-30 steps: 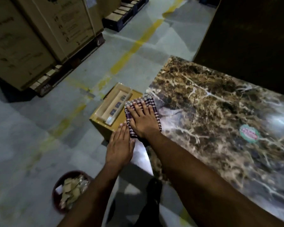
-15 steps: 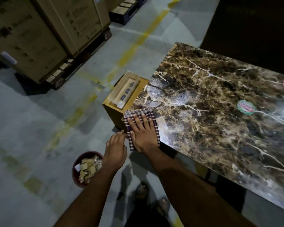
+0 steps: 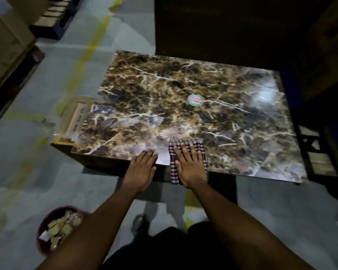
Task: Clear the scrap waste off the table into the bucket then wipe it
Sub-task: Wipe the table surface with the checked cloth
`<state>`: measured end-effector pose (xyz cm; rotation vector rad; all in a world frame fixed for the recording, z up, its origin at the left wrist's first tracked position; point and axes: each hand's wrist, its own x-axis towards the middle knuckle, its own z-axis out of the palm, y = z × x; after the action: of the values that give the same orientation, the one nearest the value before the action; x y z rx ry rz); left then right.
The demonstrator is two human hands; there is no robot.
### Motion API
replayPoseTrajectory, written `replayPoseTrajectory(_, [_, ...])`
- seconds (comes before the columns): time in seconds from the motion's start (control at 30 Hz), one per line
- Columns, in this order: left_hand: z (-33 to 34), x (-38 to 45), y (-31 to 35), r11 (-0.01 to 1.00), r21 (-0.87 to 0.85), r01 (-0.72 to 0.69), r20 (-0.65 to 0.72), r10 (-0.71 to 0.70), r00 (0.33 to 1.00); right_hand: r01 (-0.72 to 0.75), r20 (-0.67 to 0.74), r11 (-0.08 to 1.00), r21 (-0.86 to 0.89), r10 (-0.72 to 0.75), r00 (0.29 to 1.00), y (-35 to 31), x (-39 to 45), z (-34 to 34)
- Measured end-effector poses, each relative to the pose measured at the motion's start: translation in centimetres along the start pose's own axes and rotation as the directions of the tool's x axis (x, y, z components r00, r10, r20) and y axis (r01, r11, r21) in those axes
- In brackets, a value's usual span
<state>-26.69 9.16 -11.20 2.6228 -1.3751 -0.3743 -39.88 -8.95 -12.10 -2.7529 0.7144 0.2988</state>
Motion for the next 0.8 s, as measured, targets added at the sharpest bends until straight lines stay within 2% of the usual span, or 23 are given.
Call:
replayPoseTrajectory(0.17, [2.4, 5.2, 10.2, 0.996, 0.008, -0.086, 0.031, 0.085, 0.996, -0.058, -0.067, 0.998, 0.009, 0.058, 0.996, 12.5, -4.1, -1.0])
replayPoseTrajectory(0.37, [5.3, 10.1, 25.2, 0.997, -0.064, -0.053, 0.074, 0.058, 0.996, -0.153, -0.071, 0.987, 0.038, 0.156, 0.985, 27.3, -7.9, -3.3])
replayPoseTrajectory(0.5, [6.8, 12.4, 32.8, 0.991, -0.077, -0.108, 0.112, 0.116, 0.987, -0.224, -0.065, 0.974, 0.029, 0.225, 0.972, 35.2, -9.5, -4.5])
replayPoseTrajectory(0.67, [7.6, 14.0, 38.0, 0.991, -0.073, -0.115, 0.132, 0.124, 0.983, -0.3, -0.044, 0.945, 0.132, 0.308, 0.95, 40.6, -10.0, -5.7])
replayPoseTrajectory(0.8, [7.7, 14.3, 39.2, 0.994, -0.052, -0.094, 0.128, 0.1, 0.987, -0.259, -0.008, 0.951, 0.168, 0.264, 0.964, 41.2, -9.0, -6.3])
